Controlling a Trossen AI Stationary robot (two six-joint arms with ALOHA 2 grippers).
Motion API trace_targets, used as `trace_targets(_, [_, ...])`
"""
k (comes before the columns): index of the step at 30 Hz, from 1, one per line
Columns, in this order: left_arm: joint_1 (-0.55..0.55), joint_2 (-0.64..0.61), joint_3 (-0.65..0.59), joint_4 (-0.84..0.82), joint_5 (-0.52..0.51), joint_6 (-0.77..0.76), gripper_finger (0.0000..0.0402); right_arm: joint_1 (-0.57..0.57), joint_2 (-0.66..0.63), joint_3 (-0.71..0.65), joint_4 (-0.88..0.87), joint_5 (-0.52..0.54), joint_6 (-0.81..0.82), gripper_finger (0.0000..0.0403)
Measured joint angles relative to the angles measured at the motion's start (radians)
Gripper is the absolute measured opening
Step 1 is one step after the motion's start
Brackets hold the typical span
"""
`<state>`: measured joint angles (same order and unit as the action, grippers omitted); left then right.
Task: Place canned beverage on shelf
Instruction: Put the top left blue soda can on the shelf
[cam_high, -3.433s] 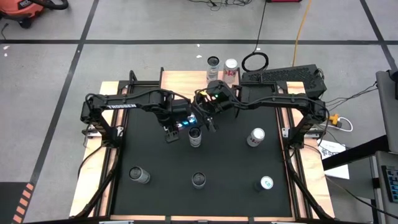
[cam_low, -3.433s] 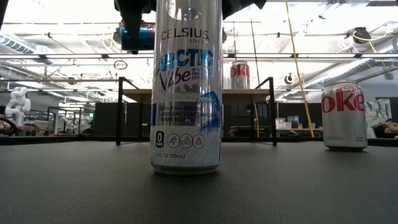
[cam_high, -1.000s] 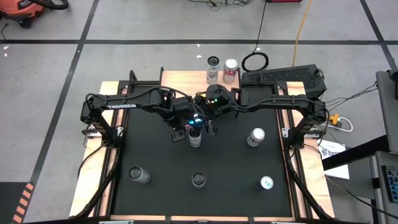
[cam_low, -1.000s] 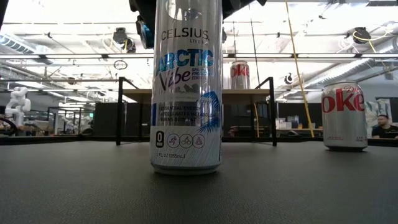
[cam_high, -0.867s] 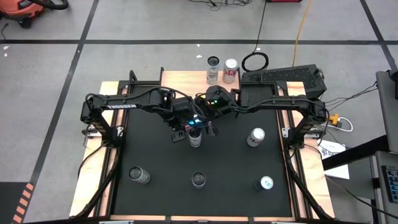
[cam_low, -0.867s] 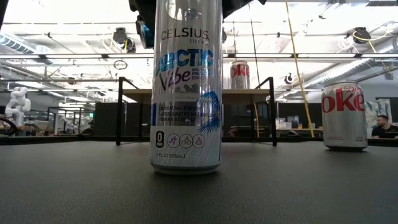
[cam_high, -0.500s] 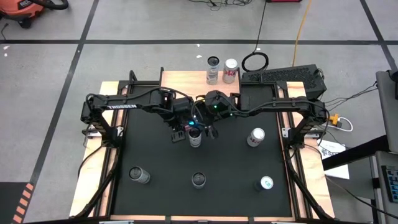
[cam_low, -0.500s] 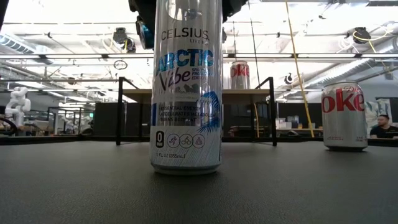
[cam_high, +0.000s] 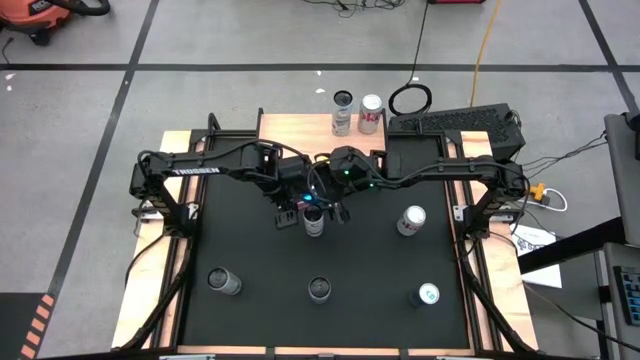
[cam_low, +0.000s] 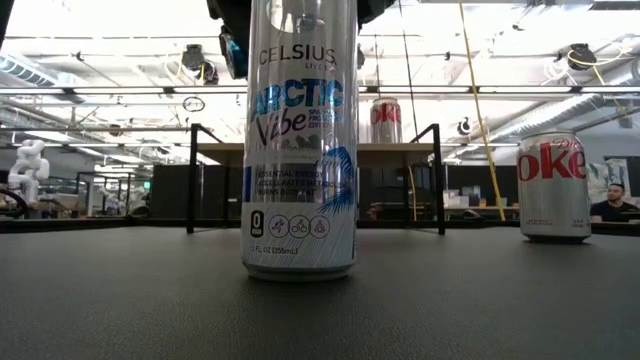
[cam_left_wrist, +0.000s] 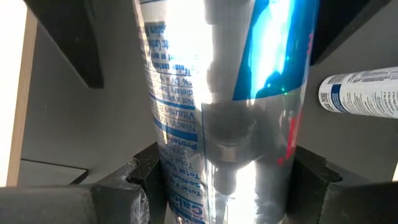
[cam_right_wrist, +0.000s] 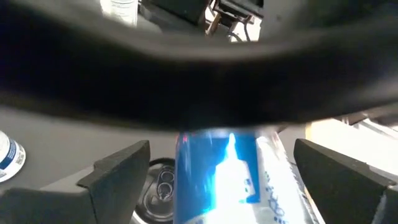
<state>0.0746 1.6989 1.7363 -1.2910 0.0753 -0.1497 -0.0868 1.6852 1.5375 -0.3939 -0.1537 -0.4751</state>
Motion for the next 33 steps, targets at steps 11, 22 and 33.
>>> trace_targets(11, [0.001,0.000,0.000,0.000,0.005,0.000,0.0224,-0.011,0.000,0.000,-0.001,-0.009,0.045,0.0377])
trace_targets(22, [0.001,-0.002,0.000,-0.010,0.010,0.000,0.0224,-0.023,0.000,0.000,-0.001,-0.033,0.050,0.0292])
trace_targets(33, [-0.001,-0.002,0.001,-0.005,0.029,0.006,0.0224,-0.024,-0.005,0.008,-0.014,-0.102,0.068,0.0203])
